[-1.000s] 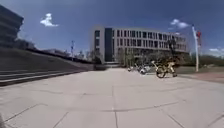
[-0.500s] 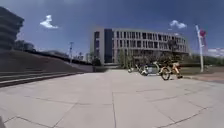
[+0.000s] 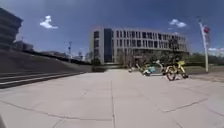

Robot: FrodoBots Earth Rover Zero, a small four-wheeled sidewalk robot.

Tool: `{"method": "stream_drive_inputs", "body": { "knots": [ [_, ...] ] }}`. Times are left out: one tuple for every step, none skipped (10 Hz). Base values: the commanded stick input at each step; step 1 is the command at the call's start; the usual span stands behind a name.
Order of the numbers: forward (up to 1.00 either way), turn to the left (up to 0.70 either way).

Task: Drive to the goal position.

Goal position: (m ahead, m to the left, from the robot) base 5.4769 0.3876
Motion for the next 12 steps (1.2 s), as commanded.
{"method": "stream_drive_inputs", "body": {
  "knots": [
    [1.0,0.0],
    [1.0,0.0],
    [1.0,0.0],
    [1.0,0.0],
    [1.0,0.0],
    [1.0,0.0],
    [1.0,0.0],
    [1.0,0.0],
    [1.0,0.0],
    [1.0,0.0],
    [1.0,0.0],
    [1.0,0.0]
  ]
}}
